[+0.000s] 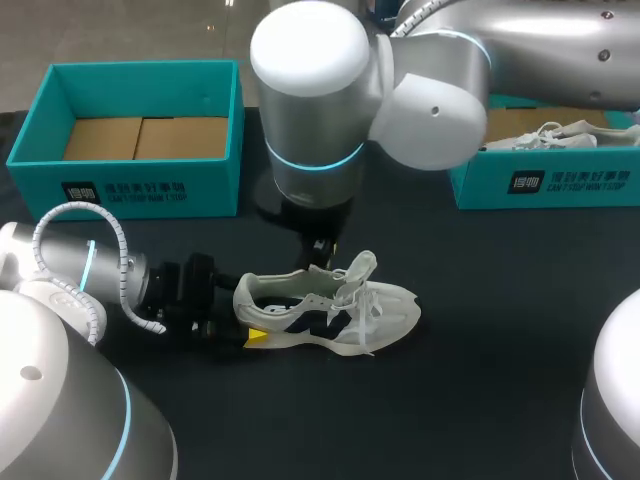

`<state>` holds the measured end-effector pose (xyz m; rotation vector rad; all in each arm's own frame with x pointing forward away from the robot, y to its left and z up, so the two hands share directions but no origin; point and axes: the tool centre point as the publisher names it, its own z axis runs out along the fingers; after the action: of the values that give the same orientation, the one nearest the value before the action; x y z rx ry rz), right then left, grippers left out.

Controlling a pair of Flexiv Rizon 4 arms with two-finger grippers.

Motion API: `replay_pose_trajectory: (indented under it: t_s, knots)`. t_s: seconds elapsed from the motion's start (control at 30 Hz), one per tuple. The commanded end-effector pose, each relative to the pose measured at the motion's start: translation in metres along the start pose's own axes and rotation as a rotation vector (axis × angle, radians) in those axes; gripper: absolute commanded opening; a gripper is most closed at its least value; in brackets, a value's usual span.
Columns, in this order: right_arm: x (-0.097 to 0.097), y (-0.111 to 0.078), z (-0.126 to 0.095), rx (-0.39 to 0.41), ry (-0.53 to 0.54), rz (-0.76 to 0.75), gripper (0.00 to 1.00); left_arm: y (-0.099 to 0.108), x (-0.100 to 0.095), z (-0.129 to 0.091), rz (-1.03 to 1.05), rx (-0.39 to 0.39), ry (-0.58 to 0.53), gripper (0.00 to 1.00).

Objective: Take the shoe out of the shoebox, open the shoe tongue, remove and reinsert the insole, then place the shoe into the shoebox

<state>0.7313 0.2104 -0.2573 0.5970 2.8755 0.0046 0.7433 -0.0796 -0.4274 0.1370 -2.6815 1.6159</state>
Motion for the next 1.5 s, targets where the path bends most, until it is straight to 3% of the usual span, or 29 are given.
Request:
replay_pose_trajectory:
  t_s: [0.03, 0.17, 0.37, 0.6, 0.87, 0.97, 1.47, 1.5]
  knots:
    - [0.002, 0.004, 0.001, 0.010, -0.003, 0.002, 0.00, 0.001, -0.001, 0.002, 0.000, -0.004, 0.000, 0.00]
    - [0.002, 0.004, 0.001, 0.010, -0.003, 0.002, 0.00, 0.001, -0.001, 0.002, 0.000, -0.004, 0.000, 0.00]
    - [0.002, 0.026, 0.033, -0.018, 0.002, -0.061, 0.00, 0.001, -0.001, 0.002, 0.000, -0.004, 0.000, 0.00]
    - [0.005, 0.043, 0.052, -0.051, 0.031, -0.135, 0.00, 0.001, -0.001, 0.002, 0.000, -0.004, 0.000, 0.00]
    - [0.016, 0.044, 0.064, -0.053, 0.051, -0.192, 0.00, 0.001, -0.001, 0.002, 0.000, -0.004, 0.000, 0.00]
    - [0.022, 0.045, 0.068, -0.013, 0.068, -0.199, 0.00, 0.001, -0.001, 0.002, 0.000, -0.004, 0.000, 0.00]
    - [0.022, 0.045, 0.068, -0.013, 0.068, -0.199, 0.00, 0.001, -0.001, 0.002, 0.000, -0.004, 0.000, 0.00]
    - [0.019, 0.048, 0.074, 0.035, 0.056, -0.230, 0.00, 0.001, -0.001, 0.002, 0.000, -0.004, 0.000, 0.00]
